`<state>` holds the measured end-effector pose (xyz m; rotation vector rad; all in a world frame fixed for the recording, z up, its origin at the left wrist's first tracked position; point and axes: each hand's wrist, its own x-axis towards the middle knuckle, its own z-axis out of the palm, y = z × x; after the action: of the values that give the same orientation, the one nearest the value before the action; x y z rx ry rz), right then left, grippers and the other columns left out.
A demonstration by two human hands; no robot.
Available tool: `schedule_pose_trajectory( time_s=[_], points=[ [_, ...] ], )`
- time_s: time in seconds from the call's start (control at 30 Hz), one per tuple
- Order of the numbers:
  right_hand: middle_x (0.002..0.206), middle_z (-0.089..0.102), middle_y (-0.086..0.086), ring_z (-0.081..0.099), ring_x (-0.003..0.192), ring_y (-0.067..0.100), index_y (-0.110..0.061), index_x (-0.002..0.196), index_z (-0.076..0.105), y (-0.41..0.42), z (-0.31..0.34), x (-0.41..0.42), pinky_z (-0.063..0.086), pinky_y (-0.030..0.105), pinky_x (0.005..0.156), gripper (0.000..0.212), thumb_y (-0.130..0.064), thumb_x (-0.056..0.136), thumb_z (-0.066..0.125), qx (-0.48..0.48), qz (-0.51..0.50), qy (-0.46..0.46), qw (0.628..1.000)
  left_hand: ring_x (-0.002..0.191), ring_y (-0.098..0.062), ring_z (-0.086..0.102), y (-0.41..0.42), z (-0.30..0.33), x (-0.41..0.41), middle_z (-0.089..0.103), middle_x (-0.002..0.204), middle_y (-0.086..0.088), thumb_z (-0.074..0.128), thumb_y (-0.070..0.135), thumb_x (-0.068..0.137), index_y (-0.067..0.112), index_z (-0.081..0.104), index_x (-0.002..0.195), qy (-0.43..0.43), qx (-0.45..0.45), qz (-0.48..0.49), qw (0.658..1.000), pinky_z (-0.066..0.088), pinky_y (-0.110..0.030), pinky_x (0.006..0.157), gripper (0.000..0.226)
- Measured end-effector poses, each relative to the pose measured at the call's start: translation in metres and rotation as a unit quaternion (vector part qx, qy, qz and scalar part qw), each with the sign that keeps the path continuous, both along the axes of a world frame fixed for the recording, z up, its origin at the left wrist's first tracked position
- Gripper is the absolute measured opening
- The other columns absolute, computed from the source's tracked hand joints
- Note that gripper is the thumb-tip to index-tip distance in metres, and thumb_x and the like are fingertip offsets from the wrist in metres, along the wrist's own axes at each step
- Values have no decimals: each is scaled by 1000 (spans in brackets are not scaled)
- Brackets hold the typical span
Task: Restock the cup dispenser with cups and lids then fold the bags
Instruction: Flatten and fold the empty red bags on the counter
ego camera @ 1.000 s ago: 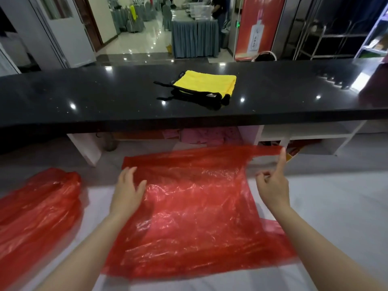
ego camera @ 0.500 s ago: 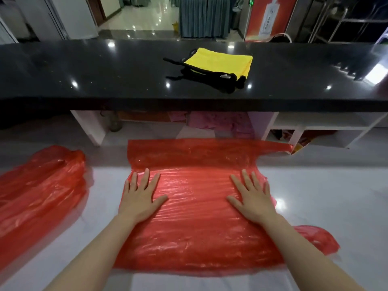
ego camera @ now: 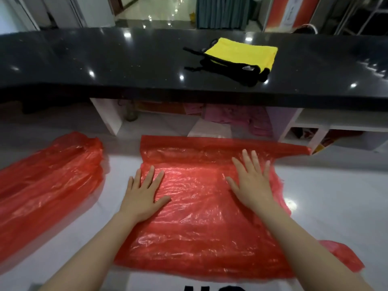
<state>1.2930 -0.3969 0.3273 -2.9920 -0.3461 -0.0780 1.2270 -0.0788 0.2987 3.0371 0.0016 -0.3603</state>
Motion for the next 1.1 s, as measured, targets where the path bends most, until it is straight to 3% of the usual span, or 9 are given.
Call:
schedule_pose_trajectory(
  time_s=[0.1, 0.17, 0.3, 0.4, 0.47, 0.57, 0.67, 0.93, 1.1],
  points=[
    [162, -4, 5, -10, 148, 24, -25, 152, 19, 29, 1, 17, -7, 46, 117, 66, -56, 94, 30, 24, 46, 27, 998, 145, -35, -15, -1, 6, -4, -31, 153, -3, -5, 89, 65, 44, -31, 138, 2, -3, 7, 1000, -3, -52, 117, 90],
    [162, -4, 5, -7, 148, 25, -24, 152, 19, 45, -2, 28, -3, 43, 118, 64, -51, 96, 36, 36, 74, 40, 996, 147, -34, 7, -1, 14, -2, -16, 159, -11, 8, 84, 77, 39, -16, 147, -60, -18, 39, 997, 5, -49, 117, 87],
    [162, 5, 5, 0, 149, 25, -23, 150, 25, 79, -9, 47, 2, 43, 119, 55, -39, 99, 38, 45, 124, 46, 990, 142, -34, 28, -1, 27, 26, 22, 157, -15, 50, 31, 94, 17, 34, 147, -212, -53, 43, 975, 19, -45, 116, 57],
    [162, 10, 3, 2, 149, 23, -26, 150, 25, 94, -19, 56, 2, 45, 120, 50, -29, 101, 33, 20, 139, 53, 989, 143, -30, 26, -6, 26, 61, 28, 155, -12, 55, 6, 90, 16, 43, 143, -184, -134, 53, 972, 23, -38, 116, 54],
    [162, 7, 0, -1, 149, 22, -30, 152, 17, 93, -30, 57, -1, 45, 120, 54, -34, 99, 27, 8, 134, 76, 988, 142, -28, 25, -14, 16, 75, 28, 155, -11, 54, 20, 94, 19, 42, 143, -154, -159, 72, 973, 21, -36, 116, 51],
    [162, 0, -1, -6, 149, 25, -41, 150, 10, 88, -42, 62, -8, 51, 116, 61, -53, 91, 18, -4, 125, 84, 988, 147, -29, 11, -20, -8, 85, 14, 160, -9, 35, 54, 96, 28, 22, 151, -110, -71, 66, 989, 3, -40, 119, 63],
    [161, -9, -4, -13, 147, 28, -48, 148, 2, 76, -46, 75, -12, 55, 113, 72, -71, 82, 16, -15, 93, 88, 992, 148, -30, -3, -12, -16, 94, -2, 161, -4, 19, 72, 87, 37, 4, 152, -75, -9, 74, 994, -4, -46, 117, 75],
    [162, 4, 4, 5, 147, 35, -46, 149, 8, -8, -40, 94, 1, 55, 115, 80, -80, 77, 13, -46, -66, 94, 992, 147, -31, -7, -7, -14, 96, -7, 161, -5, 11, 76, 83, 38, -1, 151, -61, 15, 60, 996, -4, -48, 117, 79],
    [162, 2, 11, 2, 147, 35, -42, 151, 11, -54, -32, 83, 9, 57, 115, 79, -78, 81, 17, -33, -140, 110, 983, 148, -30, -7, -4, -12, 96, -7, 161, -6, 10, 76, 82, 36, -2, 152, -52, 19, 48, 997, -3, -46, 118, 81]
  ],
)
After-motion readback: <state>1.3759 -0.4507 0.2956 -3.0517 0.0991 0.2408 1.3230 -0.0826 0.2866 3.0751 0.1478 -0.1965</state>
